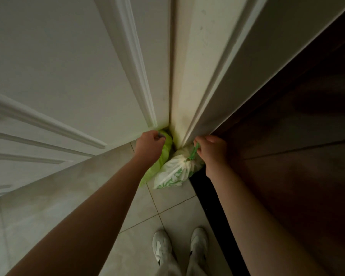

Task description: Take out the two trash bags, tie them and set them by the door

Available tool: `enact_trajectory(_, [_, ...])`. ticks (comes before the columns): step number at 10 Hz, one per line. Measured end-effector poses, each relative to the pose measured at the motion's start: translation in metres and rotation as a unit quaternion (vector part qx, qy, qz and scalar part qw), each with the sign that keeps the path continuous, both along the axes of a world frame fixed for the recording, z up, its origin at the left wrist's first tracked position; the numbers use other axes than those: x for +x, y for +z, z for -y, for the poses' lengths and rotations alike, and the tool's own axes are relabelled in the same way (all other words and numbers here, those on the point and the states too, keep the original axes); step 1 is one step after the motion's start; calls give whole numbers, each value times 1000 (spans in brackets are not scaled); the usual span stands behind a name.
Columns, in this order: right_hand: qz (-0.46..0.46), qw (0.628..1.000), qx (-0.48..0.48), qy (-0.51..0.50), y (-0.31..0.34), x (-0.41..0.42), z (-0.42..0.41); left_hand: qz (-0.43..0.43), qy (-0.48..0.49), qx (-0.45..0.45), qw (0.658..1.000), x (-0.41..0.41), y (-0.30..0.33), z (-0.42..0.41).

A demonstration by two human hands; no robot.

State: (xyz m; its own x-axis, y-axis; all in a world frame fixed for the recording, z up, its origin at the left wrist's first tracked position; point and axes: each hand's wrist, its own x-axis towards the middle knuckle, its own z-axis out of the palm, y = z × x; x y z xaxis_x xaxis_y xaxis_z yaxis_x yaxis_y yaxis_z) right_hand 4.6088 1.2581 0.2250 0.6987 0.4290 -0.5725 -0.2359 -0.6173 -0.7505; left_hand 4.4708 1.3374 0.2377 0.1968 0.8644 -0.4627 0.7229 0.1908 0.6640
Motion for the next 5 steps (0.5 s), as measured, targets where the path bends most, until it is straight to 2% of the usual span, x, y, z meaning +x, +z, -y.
enact_trajectory(1, [112, 989, -24, 93, 2, 3, 9, -29, -29, 15, 999, -2, 3, 3])
enact_trajectory(2, [161, 969, -66, 174, 9, 10, 21, -52, -63, 31, 996, -7, 3, 6])
enact_trajectory(3, [206, 947, -109, 222, 18, 11, 29, -70, -89, 44, 993, -13, 7, 11])
enact_trajectory(5, [277, 924, -93, 247, 55, 10, 45, -54, -90, 76, 992, -21, 27, 22])
